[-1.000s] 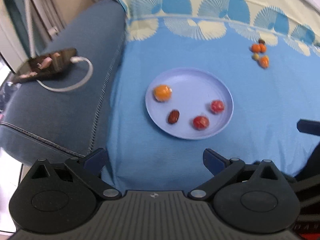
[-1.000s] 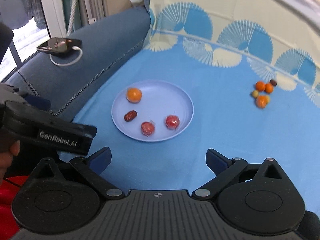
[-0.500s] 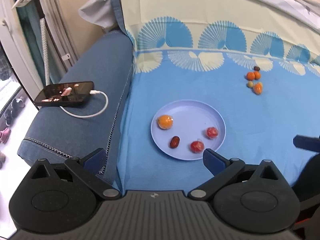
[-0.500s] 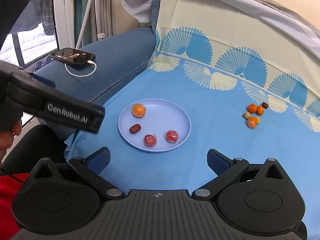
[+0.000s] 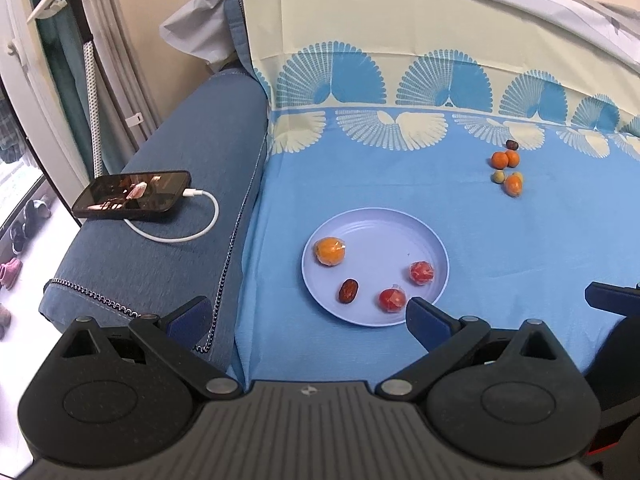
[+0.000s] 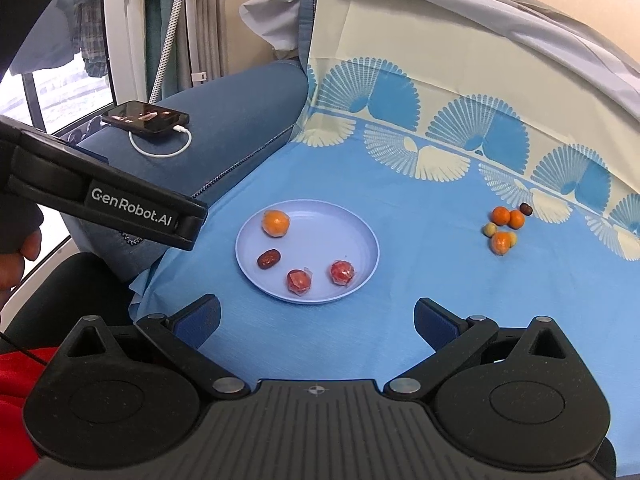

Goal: Organize fruits
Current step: 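Withdraw both open tools from the plate, then grasp a yellow fruit with the left tool while the right tool grasps a wrapped mandarin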

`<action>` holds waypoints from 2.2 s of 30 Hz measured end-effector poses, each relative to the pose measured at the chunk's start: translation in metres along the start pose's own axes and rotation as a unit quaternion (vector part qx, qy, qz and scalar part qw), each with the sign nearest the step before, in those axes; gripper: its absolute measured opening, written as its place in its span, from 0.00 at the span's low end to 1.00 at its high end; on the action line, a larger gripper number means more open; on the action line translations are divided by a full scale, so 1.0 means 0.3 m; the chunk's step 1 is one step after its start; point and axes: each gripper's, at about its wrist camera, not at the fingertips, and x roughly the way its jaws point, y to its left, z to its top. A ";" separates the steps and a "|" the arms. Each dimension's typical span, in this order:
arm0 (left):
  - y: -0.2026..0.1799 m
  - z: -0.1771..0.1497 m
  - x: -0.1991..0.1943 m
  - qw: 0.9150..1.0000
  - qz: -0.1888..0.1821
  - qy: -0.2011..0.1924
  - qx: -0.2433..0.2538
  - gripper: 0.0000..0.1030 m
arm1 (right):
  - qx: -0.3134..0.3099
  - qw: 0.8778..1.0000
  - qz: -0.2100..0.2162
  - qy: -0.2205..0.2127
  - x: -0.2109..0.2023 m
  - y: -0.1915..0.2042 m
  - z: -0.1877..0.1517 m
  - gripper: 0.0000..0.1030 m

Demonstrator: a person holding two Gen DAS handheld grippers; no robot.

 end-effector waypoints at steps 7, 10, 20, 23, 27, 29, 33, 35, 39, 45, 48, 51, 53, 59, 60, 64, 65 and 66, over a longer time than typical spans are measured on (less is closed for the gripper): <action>-0.007 0.000 0.024 1.000 -0.001 0.011 0.003 1.00 | 0.014 1.000 0.004 0.008 0.020 -0.020 -0.011 0.99; -0.010 0.006 0.036 1.000 0.002 0.017 0.005 1.00 | 0.023 1.000 0.005 0.013 0.037 -0.035 -0.014 0.99; -0.041 0.082 0.112 0.999 -0.003 0.046 0.013 1.00 | 0.128 0.987 -0.097 0.004 0.185 -0.302 -0.028 0.99; -0.060 0.129 0.160 0.998 -0.011 0.063 0.013 1.00 | 0.159 0.979 -0.130 -0.006 0.279 -0.440 -0.028 0.99; -0.092 0.203 0.239 0.996 -0.020 0.086 0.011 1.00 | 0.167 0.971 -0.170 -0.016 0.454 -0.610 -0.030 0.99; -0.110 0.242 0.284 0.995 -0.022 0.096 0.009 1.00 | 0.166 0.969 -0.183 -0.020 0.542 -0.681 -0.033 0.99; -0.166 0.322 0.380 0.994 -0.014 0.107 0.017 1.00 | 0.183 0.963 -0.197 -0.010 0.738 -0.828 -0.026 0.99; -0.205 0.357 0.431 0.994 -0.011 0.108 0.025 1.00 | 0.183 0.963 -0.200 -0.005 0.814 -0.869 -0.017 0.99; -0.289 0.418 0.535 0.993 -0.015 0.113 0.045 1.00 | 0.172 0.964 -0.201 -0.006 0.932 -0.922 -0.004 0.99; -0.435 0.519 0.679 0.993 -0.030 0.096 0.059 1.00 | 0.161 0.968 -0.194 -0.017 0.999 -0.945 -0.009 0.71; -0.546 0.583 0.751 0.993 -0.046 0.083 0.071 1.00 | 0.157 0.972 -0.175 -0.021 0.977 -0.957 -0.005 0.32; -0.678 0.638 0.819 0.991 -0.077 0.062 0.088 1.00 | 0.183 0.963 -0.198 -0.015 0.931 -1.007 -0.020 0.32; -0.777 0.656 0.876 0.988 -0.096 0.051 0.108 1.00 | 0.191 0.953 -0.234 -0.008 0.906 -1.060 -0.030 0.32; -1.024 0.636 1.079 0.971 -0.150 0.074 0.172 1.00 | 0.260 0.923 -0.284 0.006 0.861 -1.238 -0.086 0.33; -1.058 0.627 1.110 0.968 -0.153 0.080 0.183 1.00 | 0.270 0.922 -0.279 0.009 0.864 -1.249 -0.096 0.33; -1.096 0.602 1.167 0.966 -0.164 0.082 0.184 0.74 | 0.264 0.922 -0.282 0.011 0.882 -1.236 -0.100 0.35; -1.101 0.604 1.177 0.964 -0.172 0.086 0.181 0.60 | 0.263 0.922 -0.283 0.010 0.884 -1.233 -0.101 0.35; -1.107 0.609 1.185 0.961 -0.184 0.093 0.183 0.33 | 0.261 0.923 -0.284 0.009 0.886 -1.228 -0.099 0.35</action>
